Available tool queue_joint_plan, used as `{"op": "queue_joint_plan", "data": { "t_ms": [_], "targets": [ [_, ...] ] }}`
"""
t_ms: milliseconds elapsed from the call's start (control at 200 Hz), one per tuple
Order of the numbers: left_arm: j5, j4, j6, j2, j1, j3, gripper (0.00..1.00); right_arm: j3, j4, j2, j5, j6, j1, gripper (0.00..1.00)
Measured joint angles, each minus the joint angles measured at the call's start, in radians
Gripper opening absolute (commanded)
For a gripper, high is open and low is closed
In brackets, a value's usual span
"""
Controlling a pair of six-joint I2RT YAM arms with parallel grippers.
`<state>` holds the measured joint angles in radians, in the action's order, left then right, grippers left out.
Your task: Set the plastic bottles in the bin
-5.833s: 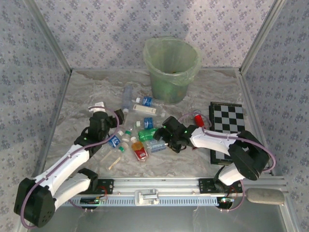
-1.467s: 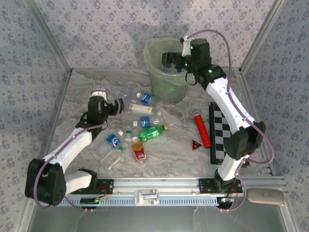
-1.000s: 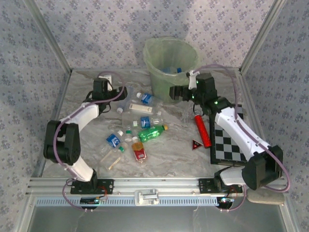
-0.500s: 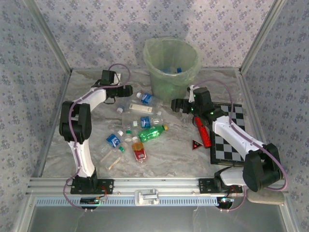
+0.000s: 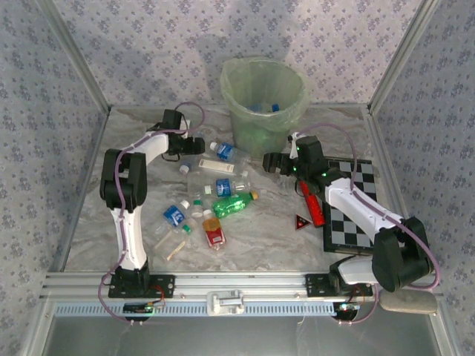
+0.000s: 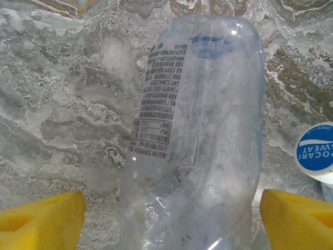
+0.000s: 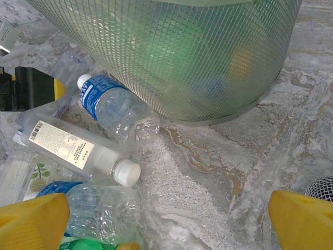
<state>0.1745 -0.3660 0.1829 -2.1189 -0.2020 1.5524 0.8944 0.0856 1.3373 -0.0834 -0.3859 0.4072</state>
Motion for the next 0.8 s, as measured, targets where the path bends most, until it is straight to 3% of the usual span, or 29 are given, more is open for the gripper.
{"op": "queue_joint_plan", "data": {
  "t_ms": [270, 570, 800],
  "targets": [
    [-0.015, -0.006, -0.003, -0.032, -0.001, 0.009, 0.78, 0.000, 0.000, 0.000, 0.000, -0.011, 0.000, 1.00],
    [-0.036, -0.008, -0.016, -0.045, -0.001, 0.025, 0.52, 0.000, 0.001, -0.009, 0.001, -0.018, 0.000, 1.00],
    [-0.060, 0.002, -0.018, -0.034, -0.001, 0.024, 0.48, -0.001, 0.001, -0.036, 0.001, -0.018, 0.000, 1.00]
  ]
}}
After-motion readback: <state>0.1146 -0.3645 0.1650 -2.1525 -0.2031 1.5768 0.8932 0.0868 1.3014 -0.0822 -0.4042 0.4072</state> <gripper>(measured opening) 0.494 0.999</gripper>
